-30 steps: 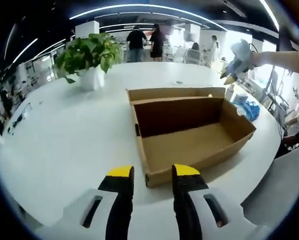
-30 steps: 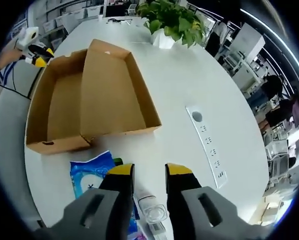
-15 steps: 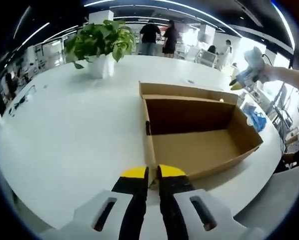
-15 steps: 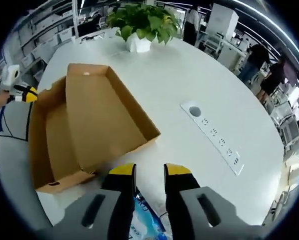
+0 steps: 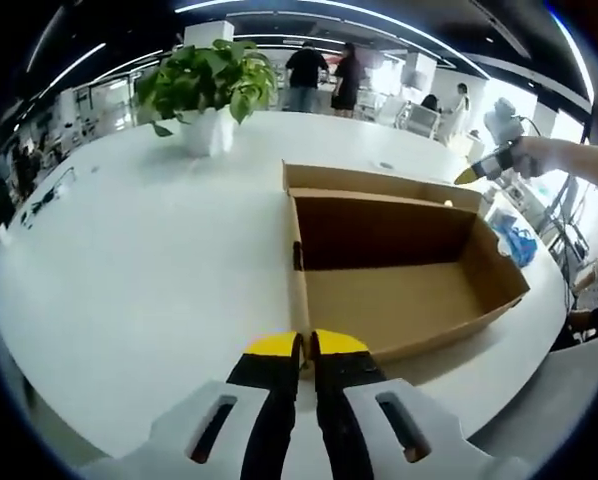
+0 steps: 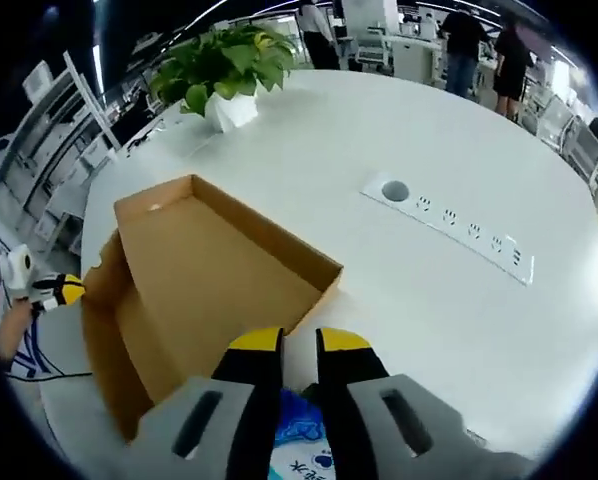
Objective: Operate the shoe box by opening the lid, removing the specified soft item, and placing it in the target area until the item is outside and the box remains undamaged.
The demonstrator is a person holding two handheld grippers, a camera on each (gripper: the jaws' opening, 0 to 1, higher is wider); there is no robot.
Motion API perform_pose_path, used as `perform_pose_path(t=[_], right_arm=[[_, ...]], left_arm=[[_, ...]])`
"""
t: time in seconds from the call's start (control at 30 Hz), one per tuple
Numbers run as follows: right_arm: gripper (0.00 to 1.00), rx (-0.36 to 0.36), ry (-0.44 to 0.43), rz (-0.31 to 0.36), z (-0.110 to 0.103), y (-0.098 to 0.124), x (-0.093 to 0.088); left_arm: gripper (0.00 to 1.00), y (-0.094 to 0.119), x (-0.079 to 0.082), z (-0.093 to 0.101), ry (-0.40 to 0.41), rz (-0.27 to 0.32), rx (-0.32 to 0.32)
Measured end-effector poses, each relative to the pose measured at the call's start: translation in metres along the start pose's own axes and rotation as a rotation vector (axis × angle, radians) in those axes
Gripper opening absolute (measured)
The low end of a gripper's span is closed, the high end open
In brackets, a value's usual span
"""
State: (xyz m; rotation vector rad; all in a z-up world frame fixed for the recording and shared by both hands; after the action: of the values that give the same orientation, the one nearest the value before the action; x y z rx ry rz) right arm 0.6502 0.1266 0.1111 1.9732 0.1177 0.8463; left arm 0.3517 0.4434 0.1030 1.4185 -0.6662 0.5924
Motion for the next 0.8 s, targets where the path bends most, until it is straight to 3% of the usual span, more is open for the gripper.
perform_pose_path(t=[0.57,0.8], right_arm=[[0.06,-0.018,-0.275,-0.017,-0.0065,-0.0097,-0.0093],[0.03,-0.043,-0.34,-0.038,-0.0072,-0.0094,-0.0105]], left_arm=[[0.02,0.0,-0.0009,0.0006,0.004,0.008,0.007],[0.01,0.0003,-0.0008,0.0007,0.009,0.009,0.007]])
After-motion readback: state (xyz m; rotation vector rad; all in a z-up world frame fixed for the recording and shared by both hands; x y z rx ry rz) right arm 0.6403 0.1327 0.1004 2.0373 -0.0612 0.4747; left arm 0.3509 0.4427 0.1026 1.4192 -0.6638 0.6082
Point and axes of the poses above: the point that each gripper's makers call its tool centre point, and the gripper's own axes: y roughly backward along the fingers, z roughly to its right, x roughly out of its top, the point moved 8 cm from there along y, roughly backward along the fingers, and after that the axes turned 8 degrees about -y, right-handed, at the moved point
